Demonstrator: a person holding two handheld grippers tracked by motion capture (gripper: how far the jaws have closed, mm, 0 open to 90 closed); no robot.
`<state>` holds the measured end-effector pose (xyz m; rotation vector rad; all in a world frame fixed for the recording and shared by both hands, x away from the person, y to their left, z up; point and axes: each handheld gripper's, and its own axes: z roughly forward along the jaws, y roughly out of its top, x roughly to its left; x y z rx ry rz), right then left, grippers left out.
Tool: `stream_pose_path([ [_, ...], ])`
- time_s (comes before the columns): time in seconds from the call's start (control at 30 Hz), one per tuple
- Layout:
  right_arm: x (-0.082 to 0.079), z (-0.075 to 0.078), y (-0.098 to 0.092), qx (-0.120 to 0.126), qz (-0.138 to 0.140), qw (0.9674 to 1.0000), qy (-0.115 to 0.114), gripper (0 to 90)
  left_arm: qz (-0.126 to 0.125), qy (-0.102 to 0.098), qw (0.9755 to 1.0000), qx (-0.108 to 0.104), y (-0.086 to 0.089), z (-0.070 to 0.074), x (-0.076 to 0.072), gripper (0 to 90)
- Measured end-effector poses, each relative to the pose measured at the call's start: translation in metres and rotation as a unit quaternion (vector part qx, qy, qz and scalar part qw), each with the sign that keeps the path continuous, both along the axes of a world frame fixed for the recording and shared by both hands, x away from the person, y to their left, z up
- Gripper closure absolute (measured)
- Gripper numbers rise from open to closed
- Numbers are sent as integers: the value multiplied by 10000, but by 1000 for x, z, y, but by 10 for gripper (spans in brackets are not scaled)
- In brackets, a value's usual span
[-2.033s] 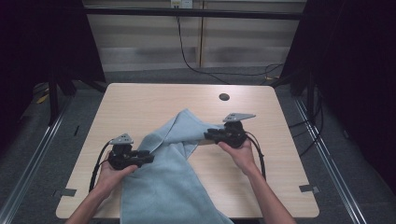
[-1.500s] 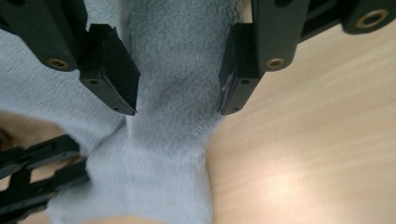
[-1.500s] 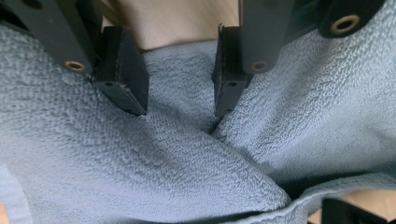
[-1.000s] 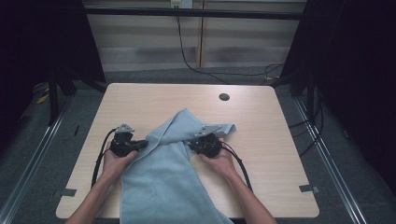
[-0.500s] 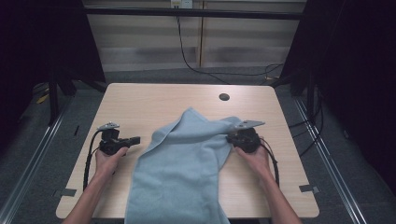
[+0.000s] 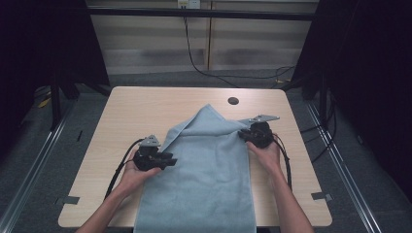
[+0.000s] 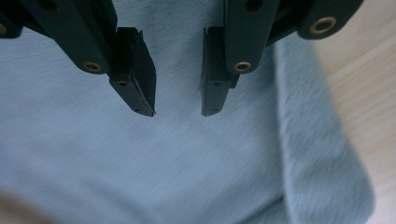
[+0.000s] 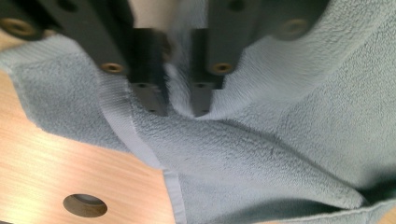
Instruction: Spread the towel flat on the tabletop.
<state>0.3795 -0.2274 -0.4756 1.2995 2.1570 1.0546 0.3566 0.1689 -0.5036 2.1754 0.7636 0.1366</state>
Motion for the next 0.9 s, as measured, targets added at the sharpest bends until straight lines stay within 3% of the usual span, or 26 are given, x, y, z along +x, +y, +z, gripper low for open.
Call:
stream_pose_path([
  [0.07,-8,3,2,67,41,9999,-119,667,120,130,9997,-196,7,-2,4,671],
  [0.1,-13,3,3,132,84,9998,-138,652,158,131,9997,-151,9,-1,5,671],
  [0.17,-21,-2,10,214,384,9990,38,656,159,126,9997,-138,11,-1,2,670],
  [0.2,-26,-6,15,53,460,9989,66,656,179,114,9997,-106,12,-1,0,670],
  [0.23,-30,-11,19,-40,458,9989,98,649,199,99,9997,-61,13,0,-4,671],
  [0.37,-41,-28,26,45,592,9978,290,625,68,104,9999,-27,22,1,-26,672],
  [0.47,-45,-22,26,42,583,9981,197,588,-169,365,9991,-116,29,3,-46,671],
  [0.57,-50,-10,29,124,740,9972,42,601,-294,462,9985,-22,29,7,-57,665],
  [0.63,-52,-5,34,304,902,9955,7,634,-370,505,9976,-290,25,9,-51,654],
  [0.7,-51,-6,43,507,1137,9921,171,663,-248,297,9986,-349,17,14,-37,648],
  [0.77,-50,-10,53,576,1328,9890,290,686,-130,271,9985,-465,7,17,-19,647],
  [0.83,-47,-15,61,526,1459,9870,422,700,-13,153,9997,-181,-4,15,-2,641],
  [0.9,-44,-22,64,317,1406,9882,513,691,283,276,9990,-185,-4,6,14,641],
])
